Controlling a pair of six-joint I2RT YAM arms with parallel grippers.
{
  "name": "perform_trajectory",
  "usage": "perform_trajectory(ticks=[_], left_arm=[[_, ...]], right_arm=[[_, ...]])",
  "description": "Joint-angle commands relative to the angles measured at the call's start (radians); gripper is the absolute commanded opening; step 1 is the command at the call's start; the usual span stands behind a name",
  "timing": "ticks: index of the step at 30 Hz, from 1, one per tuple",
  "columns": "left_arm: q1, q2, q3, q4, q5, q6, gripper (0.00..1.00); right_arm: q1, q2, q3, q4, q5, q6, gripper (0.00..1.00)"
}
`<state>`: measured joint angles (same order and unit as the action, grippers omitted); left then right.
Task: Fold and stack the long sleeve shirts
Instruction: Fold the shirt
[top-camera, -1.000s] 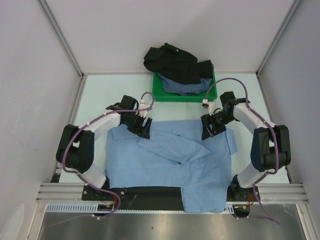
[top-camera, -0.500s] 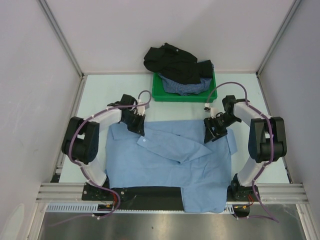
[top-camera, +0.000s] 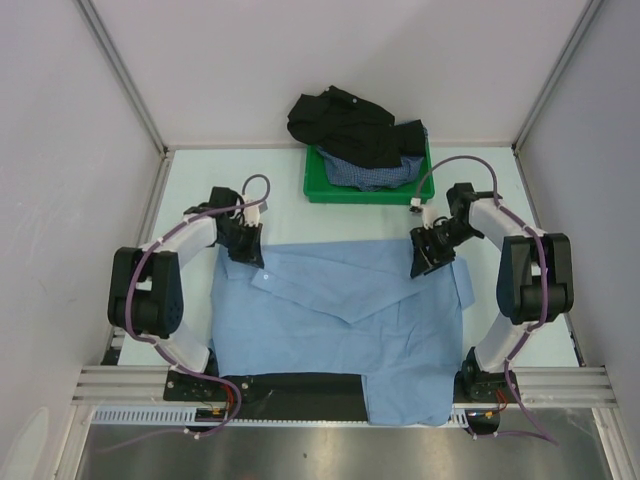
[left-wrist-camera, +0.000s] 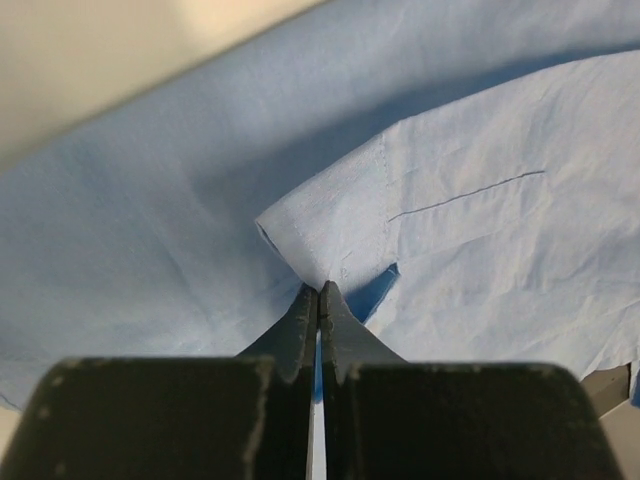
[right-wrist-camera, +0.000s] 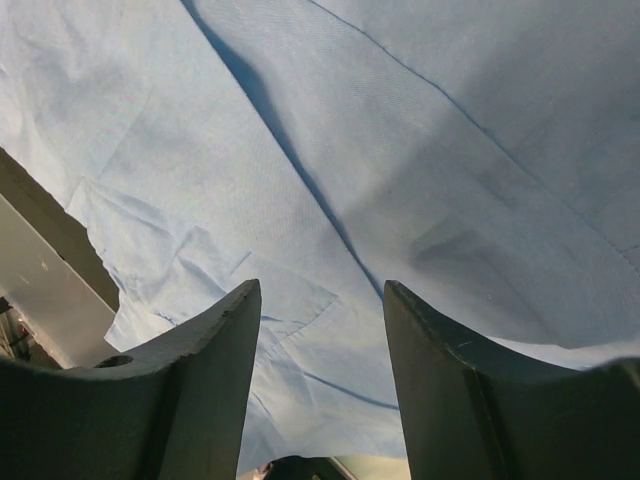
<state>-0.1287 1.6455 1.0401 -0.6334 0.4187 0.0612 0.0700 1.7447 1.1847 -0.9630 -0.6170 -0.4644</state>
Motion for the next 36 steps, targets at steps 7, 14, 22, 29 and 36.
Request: perform_trajectory(ticks=[7, 14, 22, 29, 36], left_arm=[[0.046, 0.004, 0.020, -0.060, -0.019, 0.090, 0.23], [0.060, -0.009, 0.219, -0.173, -0.050, 0.494, 0.62], [0.106, 0.126, 0.314, -0.192, -0.135, 0.690, 0.67], [0.179, 0.241, 0.366, -0.195, -0.146, 0.723, 0.68], [0.221, 0.292, 0.371, -0.226, -0.124, 0.740, 0.63]], right_arm=[[-0.015, -0.050, 0.122, -0.011, 0.016, -0.046, 0.56], [-0.096, -0.047, 0.176, 0.128, 0.135, -0.149, 0.58], [-0.159, 0.117, 0.211, 0.297, 0.172, -0.131, 0.59], [-0.176, 0.226, 0.225, 0.385, 0.158, -0.088, 0.61], [-0.187, 0.259, 0.205, 0.302, -0.003, -0.082, 0.56]])
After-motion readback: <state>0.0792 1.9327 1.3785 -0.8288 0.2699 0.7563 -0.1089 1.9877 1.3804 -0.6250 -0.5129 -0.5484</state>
